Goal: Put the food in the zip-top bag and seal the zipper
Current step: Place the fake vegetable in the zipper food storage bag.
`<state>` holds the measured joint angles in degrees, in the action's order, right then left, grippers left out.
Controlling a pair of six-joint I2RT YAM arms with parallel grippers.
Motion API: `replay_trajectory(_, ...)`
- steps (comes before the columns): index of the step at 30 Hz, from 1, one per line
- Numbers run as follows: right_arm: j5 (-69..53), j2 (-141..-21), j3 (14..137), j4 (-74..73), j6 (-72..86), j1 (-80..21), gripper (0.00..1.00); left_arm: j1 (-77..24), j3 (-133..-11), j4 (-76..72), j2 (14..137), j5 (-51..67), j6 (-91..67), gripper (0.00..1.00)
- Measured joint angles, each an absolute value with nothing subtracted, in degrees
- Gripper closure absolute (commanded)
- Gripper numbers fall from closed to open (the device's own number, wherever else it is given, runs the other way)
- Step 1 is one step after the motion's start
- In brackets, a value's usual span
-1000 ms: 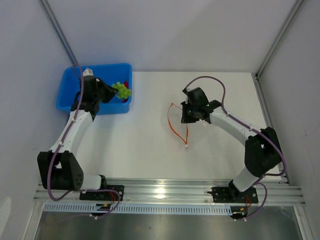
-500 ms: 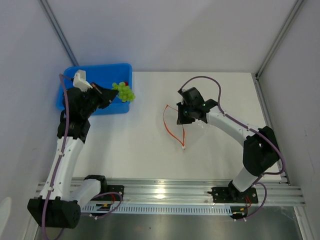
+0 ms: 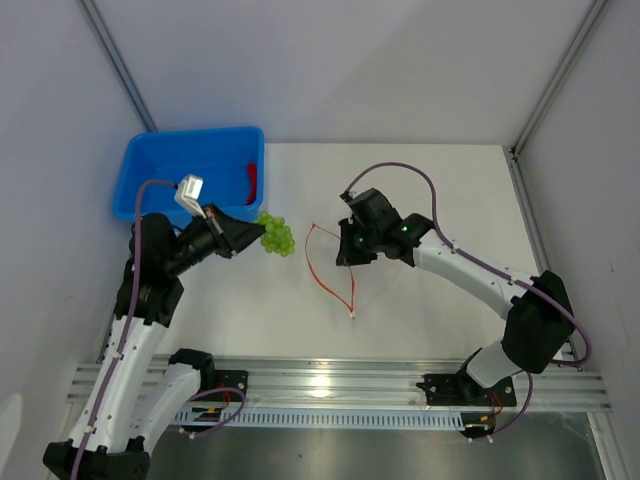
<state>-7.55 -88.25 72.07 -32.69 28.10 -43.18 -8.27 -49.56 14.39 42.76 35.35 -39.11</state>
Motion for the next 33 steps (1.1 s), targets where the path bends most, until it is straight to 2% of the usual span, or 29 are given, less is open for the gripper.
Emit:
replay_trajectory(13,-8.25,-81.12,69.10,-32.73,37.01,-51.68,1.00,-18.22,-38.68,11.44,35.44,38.04,-40.56,0.99)
replay_trajectory(33,-3.46,-79.88,68.23,-32.38,44.12,-61.21,1.00,-19.59,-35.79,10.94,27.24,38.22,-42.04,0.99)
